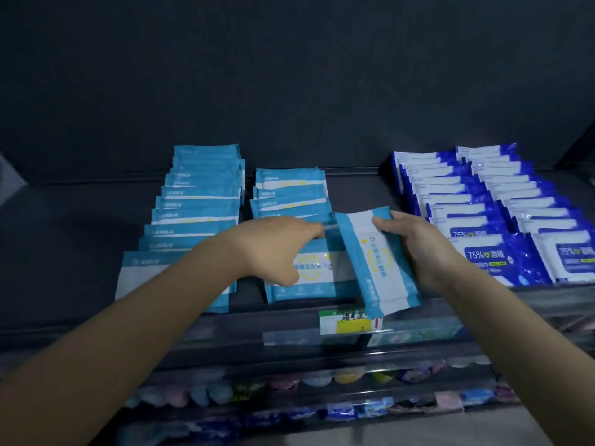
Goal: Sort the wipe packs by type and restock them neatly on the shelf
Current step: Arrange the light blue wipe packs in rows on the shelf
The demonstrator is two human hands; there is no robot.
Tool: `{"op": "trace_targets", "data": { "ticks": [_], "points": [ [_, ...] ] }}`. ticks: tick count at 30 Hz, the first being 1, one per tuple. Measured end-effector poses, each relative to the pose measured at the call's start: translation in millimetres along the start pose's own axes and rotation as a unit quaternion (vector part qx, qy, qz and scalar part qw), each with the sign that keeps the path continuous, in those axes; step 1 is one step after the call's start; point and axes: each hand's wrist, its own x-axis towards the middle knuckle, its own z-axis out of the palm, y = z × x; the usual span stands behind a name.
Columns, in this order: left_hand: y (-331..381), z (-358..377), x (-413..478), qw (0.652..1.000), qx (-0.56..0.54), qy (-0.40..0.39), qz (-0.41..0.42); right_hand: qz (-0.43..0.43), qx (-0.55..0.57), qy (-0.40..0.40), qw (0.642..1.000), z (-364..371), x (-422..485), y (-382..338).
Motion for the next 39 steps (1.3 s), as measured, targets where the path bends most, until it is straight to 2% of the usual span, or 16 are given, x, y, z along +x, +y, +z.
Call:
{"op": "trace_targets", "data": {
  "ticks": [5, 8, 12, 14, 16, 19, 21, 22, 25, 27, 30, 33, 36, 39],
  "points": [
    [15.2, 7.2, 1.6, 0.998, -0.032, -0.017, -0.051, -0.047, -0.032, -0.007, 0.998, -2.6, 5.6, 4.9],
    [15.9, 9.7, -2.5, 0.995, -0.054, 0.011, -0.085, -0.068, -0.035, -0.002, 0.997, -5.7, 7.0, 4.9],
    [0.4, 10.2, -3.8, 0.992, 0.005, 0.066, -0.11, -0.072, 0.012, 0.028, 0.997, -10.6, 6.1, -3.2],
    [-5.0, 11.7, -3.6, 0.99, -0.007, 0.071, -0.124, -0.075, 0.013, 0.033, 0.997, -13.0, 6.9, -7.1],
    [-7.3, 15.2, -3.3, 0.987, -0.032, 0.086, -0.13, -0.098, -0.026, 0.03, 0.994, -13.6, 6.6, -11.5],
    [-8.9, 21.2, -5.6, 0.979, -0.087, 0.121, -0.136, -0.157, -0.105, -0.014, 0.982, -11.1, 4.9, -16.4],
    [-10.7, 22.9, -8.3, 0.971, -0.131, 0.15, -0.132, -0.214, -0.183, -0.035, 0.959, -3.5, 5.0, -18.8],
    [-10.9, 22.8, -10.0, 0.964, -0.156, 0.173, -0.127, -0.253, -0.24, -0.034, 0.937, 1.3, 9.2, -18.6],
    [-7.9, 19.9, -14.1, 0.929, -0.245, 0.252, -0.116, -0.327, -0.429, -0.028, 0.842, 24.2, 23.8, -16.7],
    [-7.2, 18.4, -17.1, 0.911, -0.284, 0.275, -0.115, -0.337, -0.486, -0.071, 0.803, 43.6, 31.5, -14.9],
    [-8.9, 18.4, -25.4, 0.916, -0.292, 0.254, -0.107, -0.343, -0.51, -0.142, 0.776, 69.6, 37.6, -11.5],
    [-8.8, 21.2, -36.8, 0.935, -0.244, 0.233, -0.108, -0.342, -0.545, -0.168, 0.747, 85.8, 40.5, -10.8],
    [-11.2, 29.1, -42.4, 0.955, -0.164, 0.202, -0.143, -0.338, -0.528, -0.183, 0.757, 88.3, 40.5, -6.1],
    [-18.8, 35.6, -42.3, 0.971, -0.105, 0.166, -0.139, -0.347, -0.531, -0.148, 0.759, 70.5, 37.9, -7.4]
  ]
}}
